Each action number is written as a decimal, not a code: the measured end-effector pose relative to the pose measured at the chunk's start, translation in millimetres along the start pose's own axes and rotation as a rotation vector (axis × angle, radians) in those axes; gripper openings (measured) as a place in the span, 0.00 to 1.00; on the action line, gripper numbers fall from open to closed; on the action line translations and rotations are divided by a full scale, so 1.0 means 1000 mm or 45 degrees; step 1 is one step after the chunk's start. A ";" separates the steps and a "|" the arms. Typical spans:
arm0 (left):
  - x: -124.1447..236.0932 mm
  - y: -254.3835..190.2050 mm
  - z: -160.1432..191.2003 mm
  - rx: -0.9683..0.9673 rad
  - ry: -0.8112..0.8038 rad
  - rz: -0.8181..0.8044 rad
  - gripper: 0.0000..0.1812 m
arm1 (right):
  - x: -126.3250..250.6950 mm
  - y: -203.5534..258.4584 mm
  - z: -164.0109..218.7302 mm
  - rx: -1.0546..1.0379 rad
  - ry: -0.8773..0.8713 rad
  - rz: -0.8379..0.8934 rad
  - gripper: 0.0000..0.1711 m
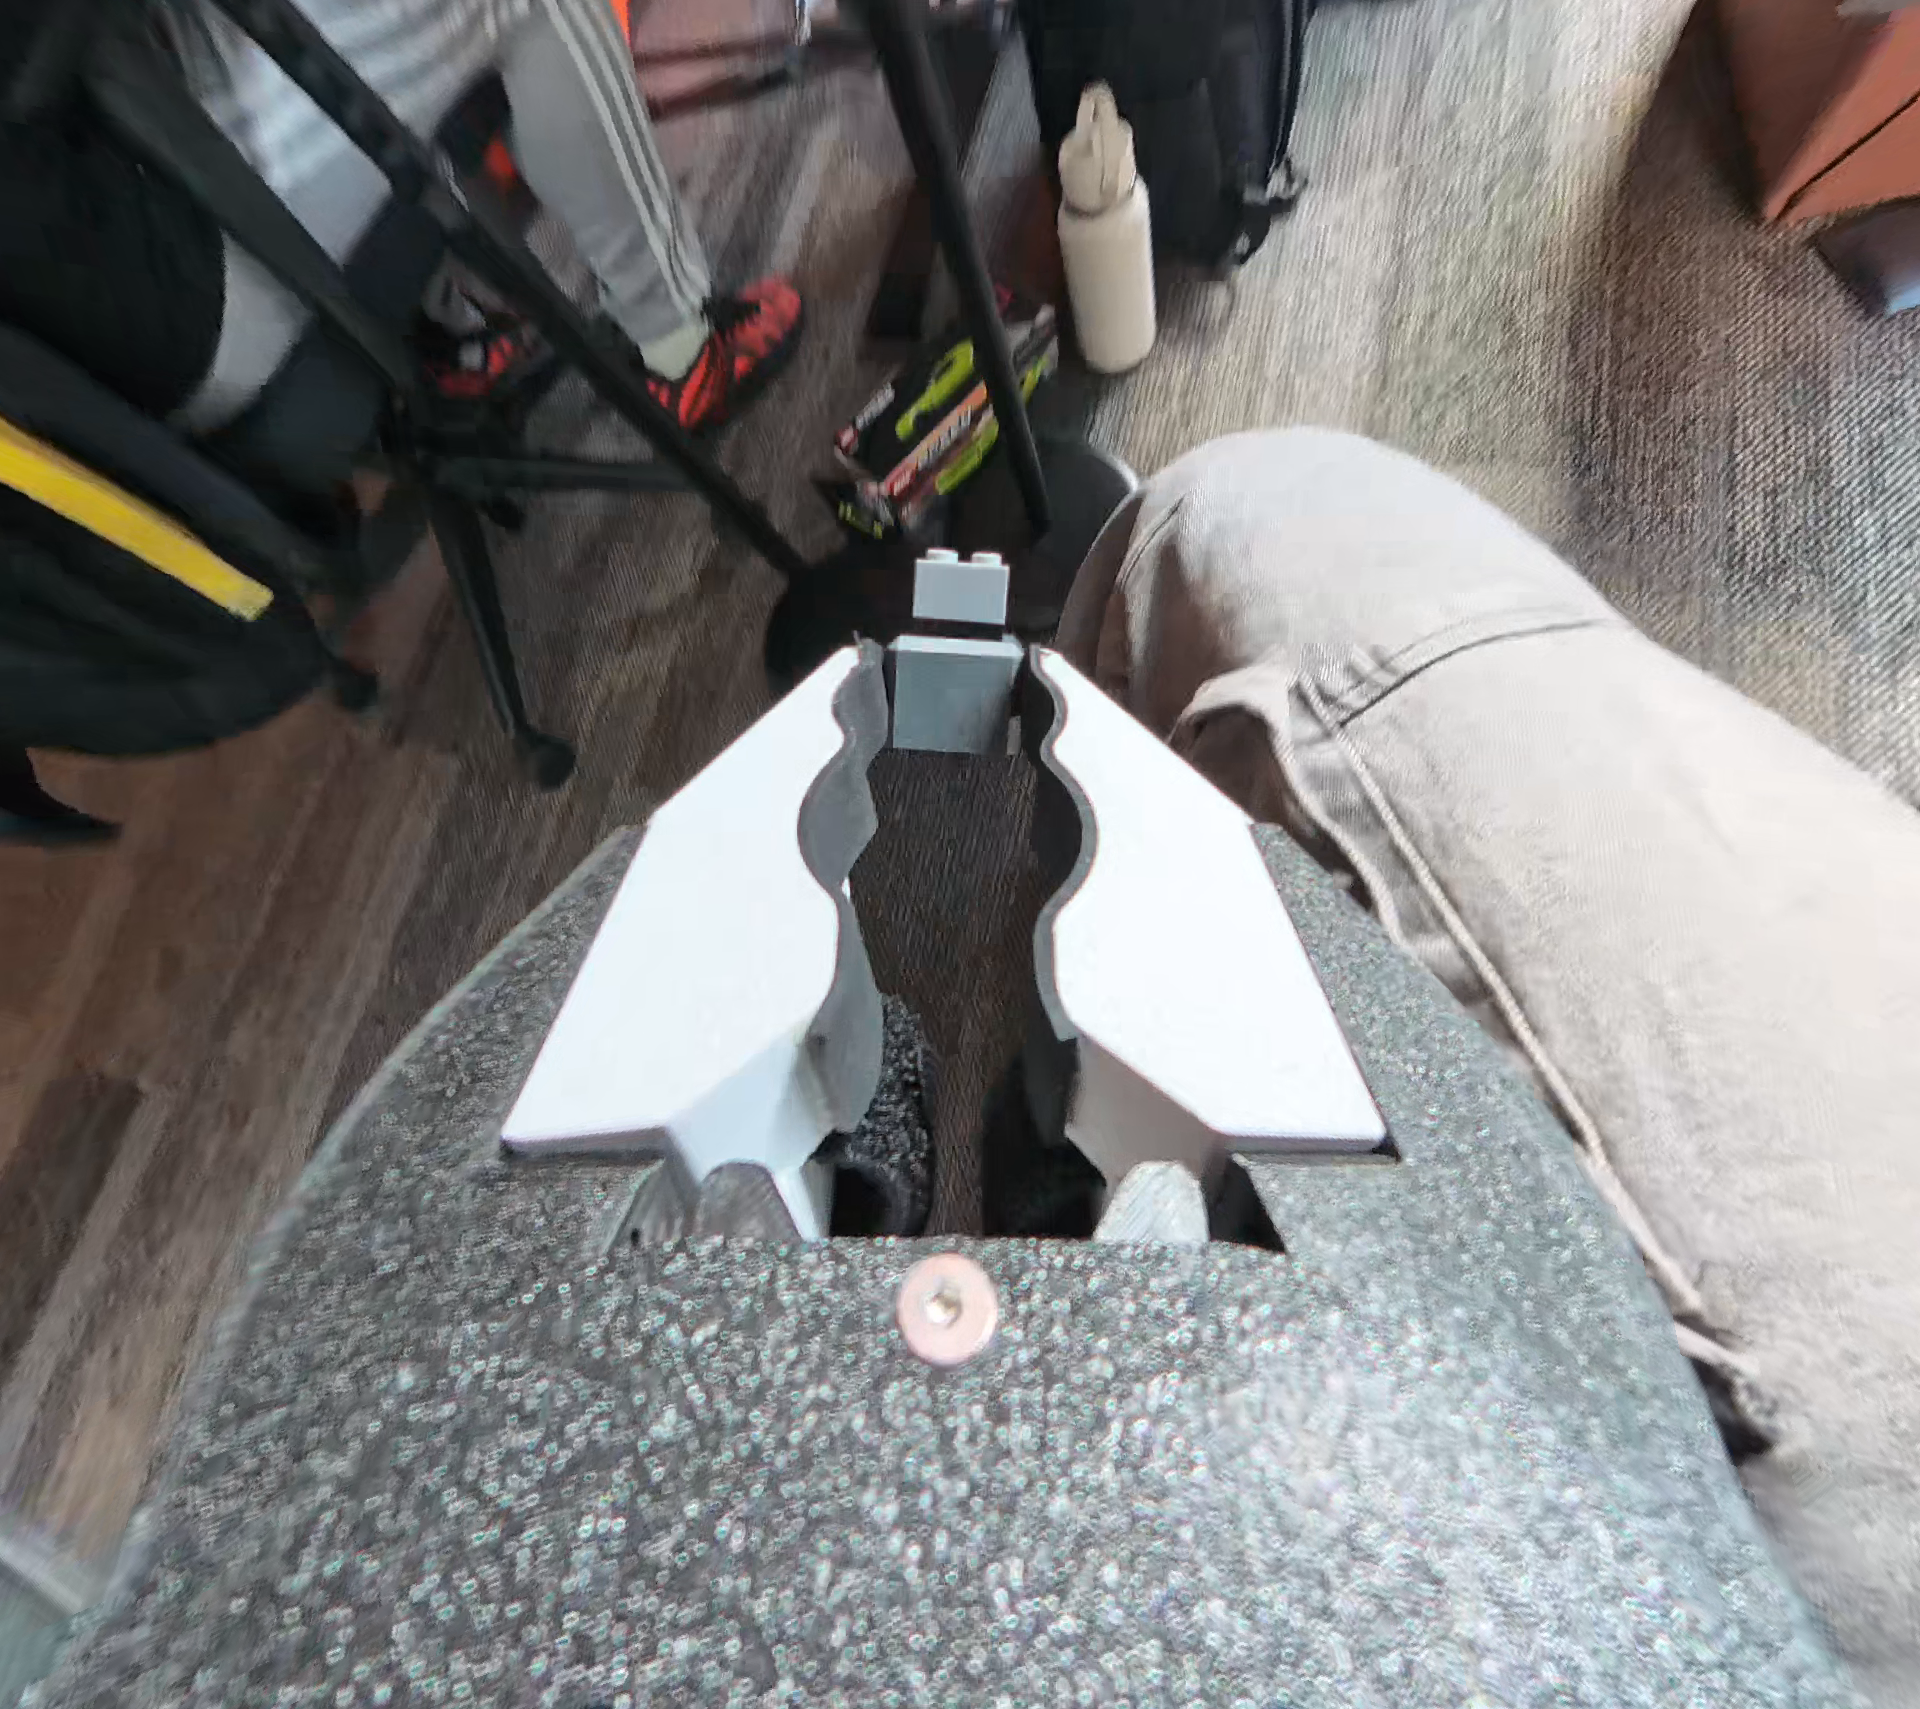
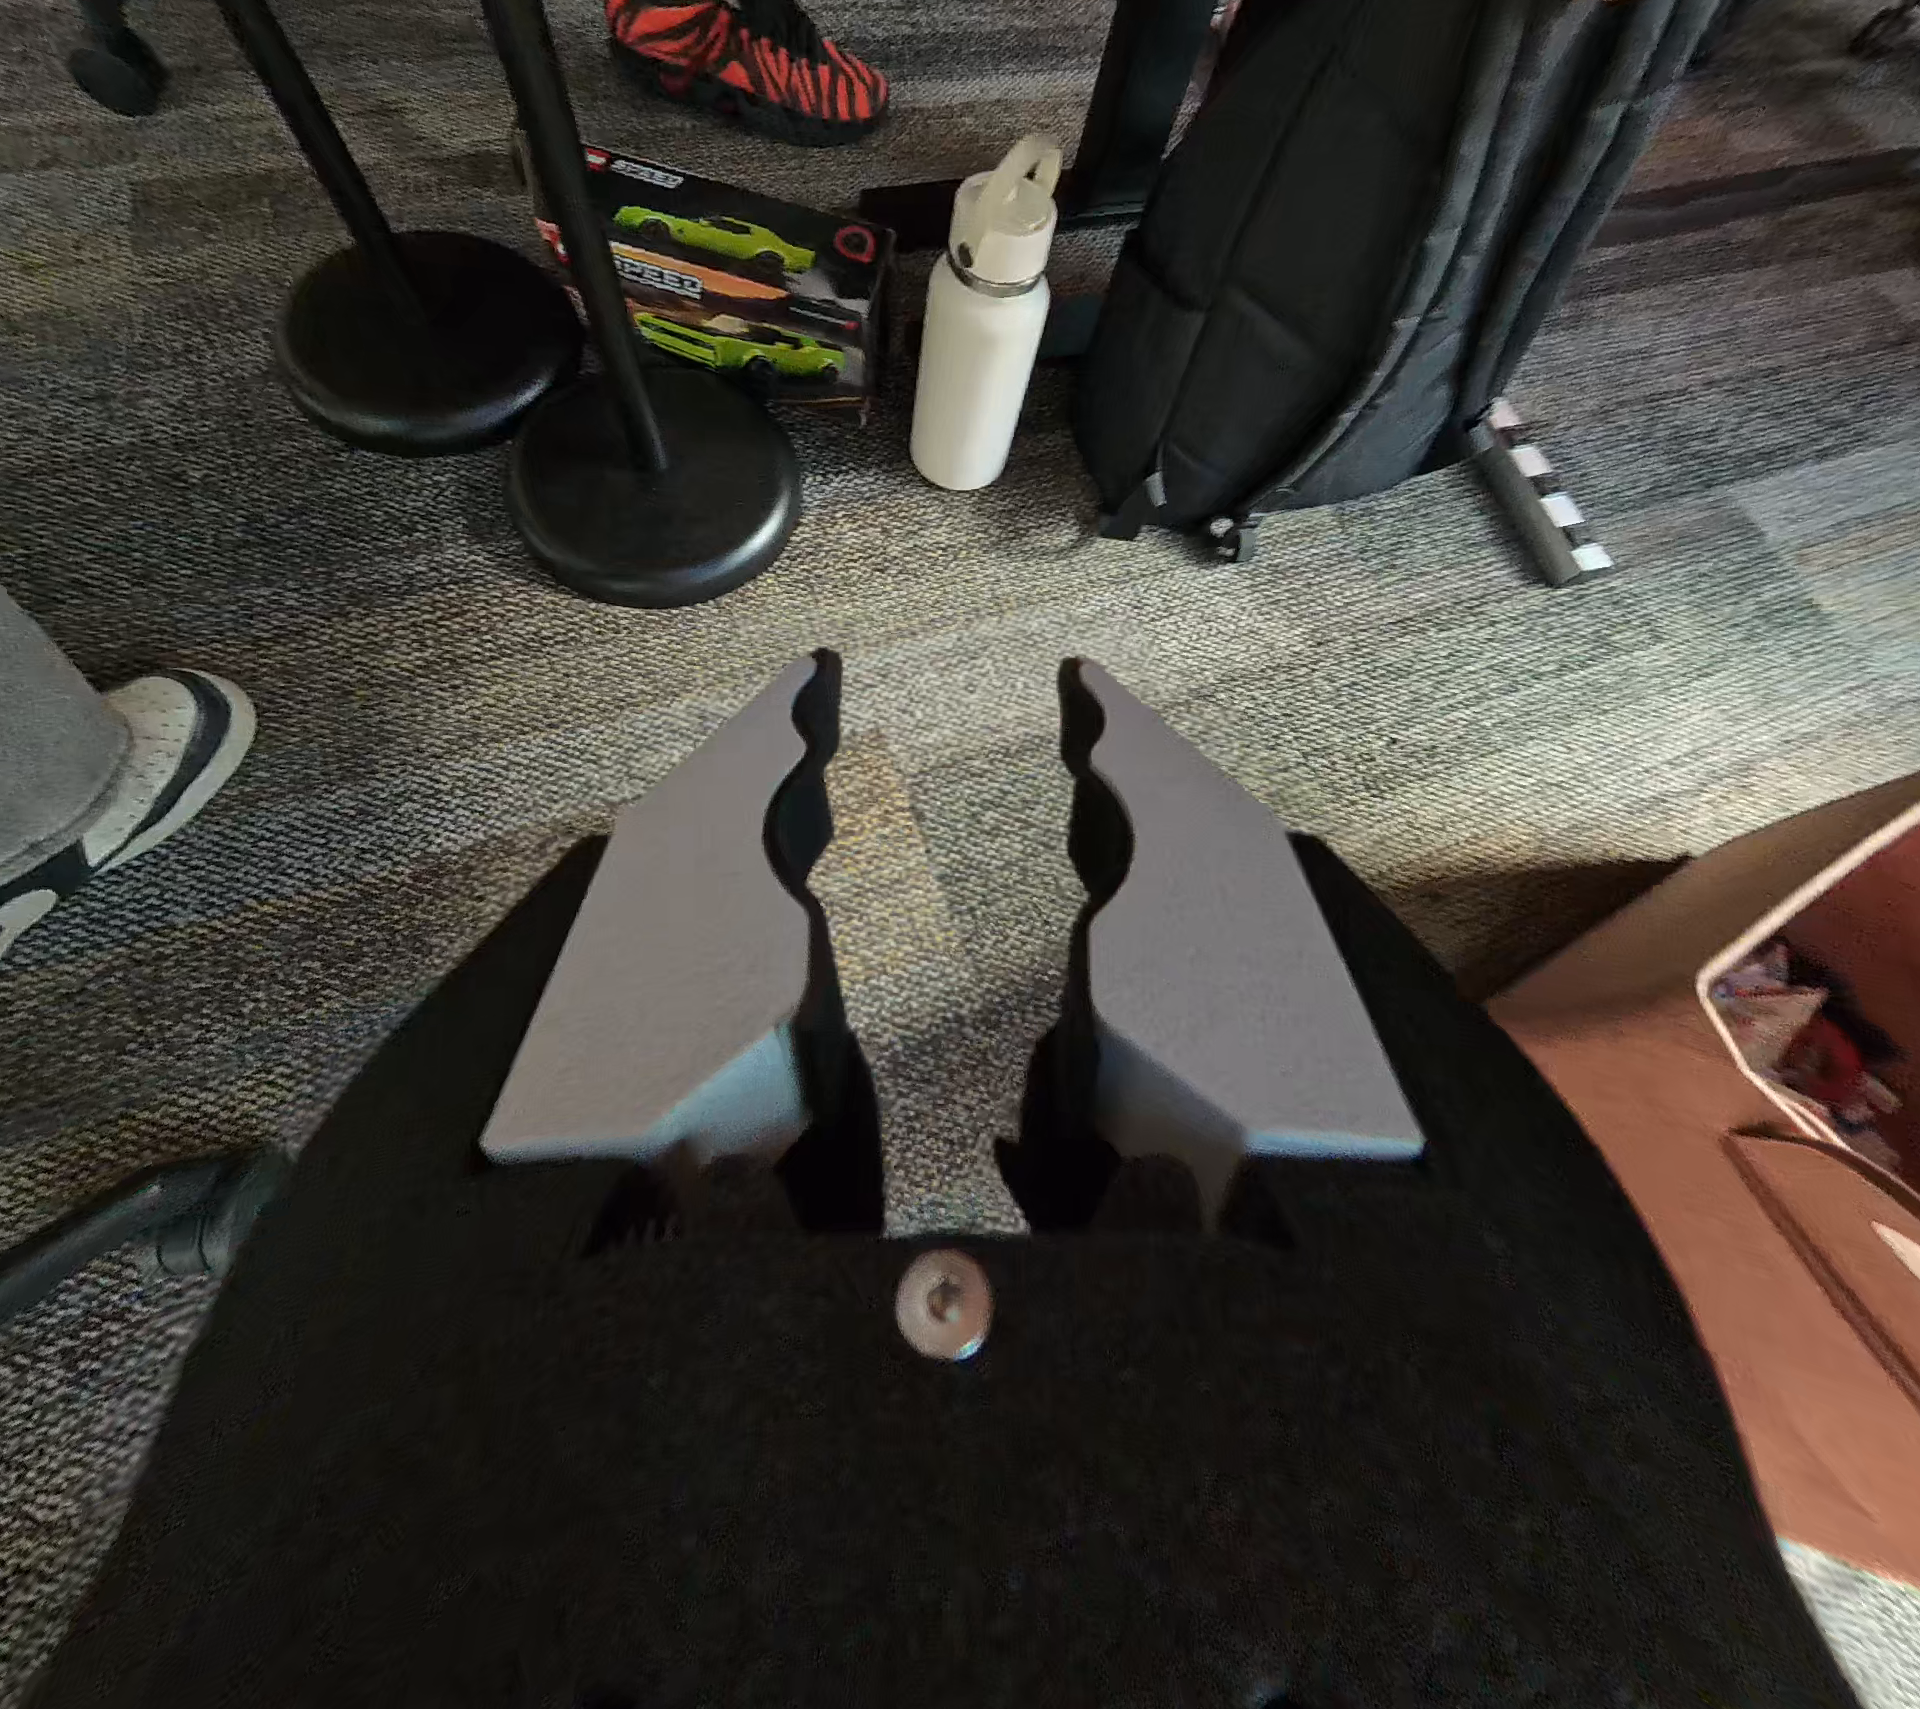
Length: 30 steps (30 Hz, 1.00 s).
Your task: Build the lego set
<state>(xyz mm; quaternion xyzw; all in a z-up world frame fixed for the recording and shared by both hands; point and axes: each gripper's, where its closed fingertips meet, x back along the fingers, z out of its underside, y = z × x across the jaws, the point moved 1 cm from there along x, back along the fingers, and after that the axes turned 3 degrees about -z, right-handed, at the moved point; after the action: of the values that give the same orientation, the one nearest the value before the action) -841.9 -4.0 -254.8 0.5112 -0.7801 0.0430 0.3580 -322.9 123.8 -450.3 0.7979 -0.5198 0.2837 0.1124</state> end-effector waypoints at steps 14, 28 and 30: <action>0.019 -0.047 -0.037 -0.164 -0.296 0.281 0.13 | 0.101 -0.012 -0.018 -0.235 -0.171 0.092 0.26; -0.043 -0.150 -0.108 -0.029 -0.259 1.289 0.13 | 0.039 -0.121 0.010 0.035 0.252 0.180 0.32; -0.066 -0.192 -0.134 -0.103 -0.268 1.428 0.14 | 0.036 -0.150 0.049 0.061 0.361 0.066 0.32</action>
<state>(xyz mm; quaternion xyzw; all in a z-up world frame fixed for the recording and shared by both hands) -599.5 14.3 -252.7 0.0064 -0.9646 0.1452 0.2201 -161.7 138.6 -452.2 0.7385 -0.5123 0.4088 0.1582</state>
